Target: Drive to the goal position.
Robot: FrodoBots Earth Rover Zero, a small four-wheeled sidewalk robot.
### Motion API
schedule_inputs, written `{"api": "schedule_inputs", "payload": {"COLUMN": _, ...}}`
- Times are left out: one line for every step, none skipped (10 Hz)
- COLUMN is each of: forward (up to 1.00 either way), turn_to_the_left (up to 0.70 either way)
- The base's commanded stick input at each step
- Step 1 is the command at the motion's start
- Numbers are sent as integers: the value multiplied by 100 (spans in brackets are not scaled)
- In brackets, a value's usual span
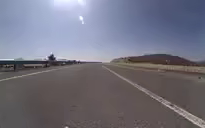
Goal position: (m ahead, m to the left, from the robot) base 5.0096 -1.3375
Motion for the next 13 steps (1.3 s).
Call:
{"api": "schedule_inputs", "payload": {"forward": 100, "turn_to_the_left": 0}}
{"api": "schedule_inputs", "payload": {"forward": 100, "turn_to_the_left": 0}}
{"api": "schedule_inputs", "payload": {"forward": 100, "turn_to_the_left": 0}}
{"api": "schedule_inputs", "payload": {"forward": 100, "turn_to_the_left": 0}}
{"api": "schedule_inputs", "payload": {"forward": 100, "turn_to_the_left": 0}}
{"api": "schedule_inputs", "payload": {"forward": 100, "turn_to_the_left": 0}}
{"api": "schedule_inputs", "payload": {"forward": 100, "turn_to_the_left": 0}}
{"api": "schedule_inputs", "payload": {"forward": 100, "turn_to_the_left": 0}}
{"api": "schedule_inputs", "payload": {"forward": 100, "turn_to_the_left": 0}}
{"api": "schedule_inputs", "payload": {"forward": 100, "turn_to_the_left": 0}}
{"api": "schedule_inputs", "payload": {"forward": 100, "turn_to_the_left": 0}}
{"api": "schedule_inputs", "payload": {"forward": 100, "turn_to_the_left": 0}}
{"api": "schedule_inputs", "payload": {"forward": 100, "turn_to_the_left": 0}}
